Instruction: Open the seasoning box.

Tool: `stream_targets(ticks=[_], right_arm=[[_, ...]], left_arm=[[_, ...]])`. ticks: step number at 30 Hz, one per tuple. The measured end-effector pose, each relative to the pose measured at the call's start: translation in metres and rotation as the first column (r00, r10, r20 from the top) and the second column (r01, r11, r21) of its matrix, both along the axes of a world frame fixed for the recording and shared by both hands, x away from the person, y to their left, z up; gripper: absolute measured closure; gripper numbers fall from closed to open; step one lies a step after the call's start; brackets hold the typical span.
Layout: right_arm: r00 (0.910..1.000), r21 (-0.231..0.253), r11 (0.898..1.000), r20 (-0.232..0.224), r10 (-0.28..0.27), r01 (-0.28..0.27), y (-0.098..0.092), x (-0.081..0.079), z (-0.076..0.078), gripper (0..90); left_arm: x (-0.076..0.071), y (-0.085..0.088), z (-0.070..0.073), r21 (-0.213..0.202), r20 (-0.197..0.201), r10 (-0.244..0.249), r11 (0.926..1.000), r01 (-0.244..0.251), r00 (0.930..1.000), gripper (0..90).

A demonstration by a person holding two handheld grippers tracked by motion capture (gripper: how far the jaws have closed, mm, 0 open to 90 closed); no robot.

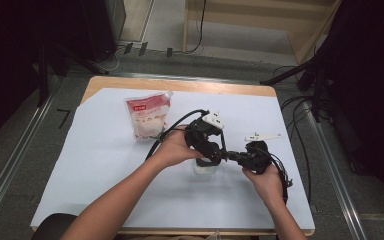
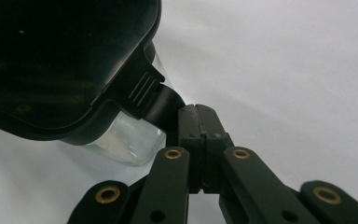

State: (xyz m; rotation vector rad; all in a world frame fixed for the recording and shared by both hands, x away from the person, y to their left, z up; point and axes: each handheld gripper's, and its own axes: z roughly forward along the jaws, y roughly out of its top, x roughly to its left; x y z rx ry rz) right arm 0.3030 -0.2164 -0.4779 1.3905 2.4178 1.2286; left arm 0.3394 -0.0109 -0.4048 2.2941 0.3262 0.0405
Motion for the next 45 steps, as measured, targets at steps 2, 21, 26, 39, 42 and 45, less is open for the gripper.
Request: stream_targets(ticks=[2, 21, 26, 39, 42, 45], right_arm=[[1.0000, 0.000, 1.000, 0.002, 0.001, -0.001, 0.000, 0.000, 0.000, 90.0], [0.9999, 0.009, 1.000, 0.012, 0.001, -0.001, 0.002, 0.000, -0.001, 90.0], [1.0000, 0.019, 1.000, 0.009, 0.002, -0.002, 0.001, 0.000, 0.000, 90.0], [0.9994, 0.017, 1.000, 0.035, 0.002, -0.003, -0.010, -0.011, 0.012, 82.9], [0.9996, 0.032, 0.999, 0.028, 0.000, -0.001, -0.013, -0.017, 0.014, 78.9], [0.9999, 0.041, 0.999, 0.006, 0.011, -0.011, -0.014, -0.025, 0.015, 74.8]], left_arm=[[0.001, -0.003, 0.001, 0.001, 0.000, -0.007, 1.0000, 0.007, 1.0000, 18.4], [0.001, -0.018, -0.002, -0.003, 0.019, -0.036, 0.9993, 0.036, 0.9992, 18.3], [0.001, -0.019, -0.003, -0.011, 0.011, -0.037, 0.9993, 0.037, 0.9993, 17.9], [-0.001, -0.005, 0.009, -0.015, -0.041, -0.043, 0.9990, 0.043, 0.9982, 17.2], [-0.004, -0.001, 0.013, -0.007, -0.031, -0.050, 0.9987, 0.050, 0.9983, 16.5], [-0.007, 0.005, 0.018, 0.001, -0.022, -0.044, 0.9990, 0.044, 0.9988, 16.7]])
